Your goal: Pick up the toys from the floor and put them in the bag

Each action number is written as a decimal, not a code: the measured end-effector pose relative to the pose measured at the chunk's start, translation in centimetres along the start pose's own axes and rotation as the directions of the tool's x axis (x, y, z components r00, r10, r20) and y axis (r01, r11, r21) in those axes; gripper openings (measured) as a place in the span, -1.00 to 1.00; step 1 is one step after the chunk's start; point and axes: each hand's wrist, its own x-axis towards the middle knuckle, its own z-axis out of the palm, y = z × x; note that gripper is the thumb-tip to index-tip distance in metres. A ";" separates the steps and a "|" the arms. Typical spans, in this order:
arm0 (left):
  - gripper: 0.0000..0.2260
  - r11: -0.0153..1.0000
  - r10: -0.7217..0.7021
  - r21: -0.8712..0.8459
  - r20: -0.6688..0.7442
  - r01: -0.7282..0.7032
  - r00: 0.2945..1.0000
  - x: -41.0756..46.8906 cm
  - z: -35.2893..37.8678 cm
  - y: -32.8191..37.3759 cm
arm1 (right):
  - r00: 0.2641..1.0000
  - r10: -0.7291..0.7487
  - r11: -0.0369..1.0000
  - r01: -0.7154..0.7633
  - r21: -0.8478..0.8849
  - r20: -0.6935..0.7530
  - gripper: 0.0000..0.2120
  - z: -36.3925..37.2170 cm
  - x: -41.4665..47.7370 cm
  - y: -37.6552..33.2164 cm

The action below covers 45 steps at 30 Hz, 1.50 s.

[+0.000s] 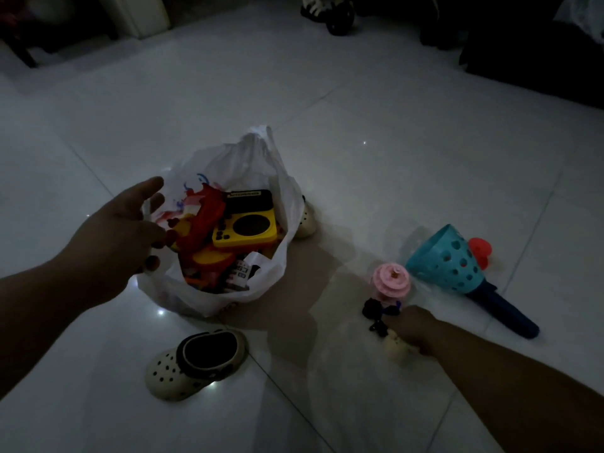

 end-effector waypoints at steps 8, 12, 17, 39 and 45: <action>-0.28 1.000 -0.001 -0.015 -0.007 0.001 1.000 -0.5 0.2 0.3 | 0.902 -0.157 0.924 -0.009 0.381 0.403 -0.57 -0.1 -3.8 -7.3; -0.31 0.998 0.001 0.061 0.004 -0.001 1.000 -1.1 -0.1 0.6 | 0.805 -0.395 0.872 0.177 0.456 0.443 -0.64 -1.0 -7.6 -13.9; -0.32 0.998 -0.002 0.061 0.014 0.002 1.000 -1.6 -1.0 0.5 | 0.824 -0.494 0.830 0.353 0.432 0.276 -0.54 0.4 -10.5 -21.8; -0.31 1.000 0.017 0.001 0.032 -0.017 0.999 -0.4 -1.4 -0.7 | 0.850 -0.518 0.627 0.456 -0.632 0.100 -0.52 -9.5 -4.2 -12.5; -0.29 0.999 0.018 0.046 -0.007 -0.017 1.000 -0.2 -0.7 -0.9 | 0.827 -0.560 0.496 0.387 -0.778 0.054 -0.30 -5.7 0.4 -3.4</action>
